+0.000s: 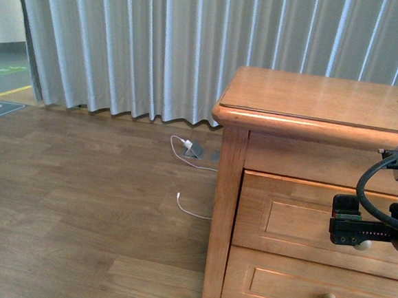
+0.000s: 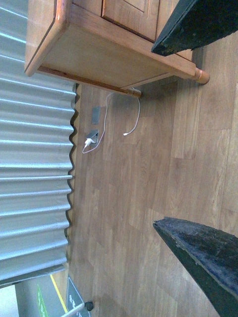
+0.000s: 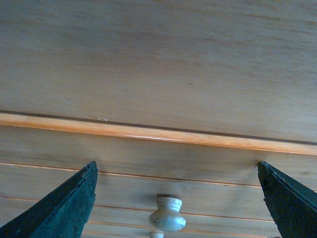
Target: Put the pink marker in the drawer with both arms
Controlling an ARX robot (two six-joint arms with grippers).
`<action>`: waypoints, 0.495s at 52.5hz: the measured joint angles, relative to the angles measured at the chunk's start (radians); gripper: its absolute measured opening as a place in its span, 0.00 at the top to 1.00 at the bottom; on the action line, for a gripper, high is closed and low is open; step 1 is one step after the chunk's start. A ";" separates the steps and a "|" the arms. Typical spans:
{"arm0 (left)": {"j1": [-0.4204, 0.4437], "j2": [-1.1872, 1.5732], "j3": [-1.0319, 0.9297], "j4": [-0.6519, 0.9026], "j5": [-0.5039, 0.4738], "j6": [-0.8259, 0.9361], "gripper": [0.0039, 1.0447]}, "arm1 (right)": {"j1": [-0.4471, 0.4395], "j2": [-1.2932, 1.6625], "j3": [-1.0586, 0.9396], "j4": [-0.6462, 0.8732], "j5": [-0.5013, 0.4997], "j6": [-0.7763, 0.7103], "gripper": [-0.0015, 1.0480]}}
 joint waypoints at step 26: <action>0.000 0.000 0.000 0.000 0.000 0.000 0.06 | -0.015 0.036 0.012 0.031 0.001 0.011 0.08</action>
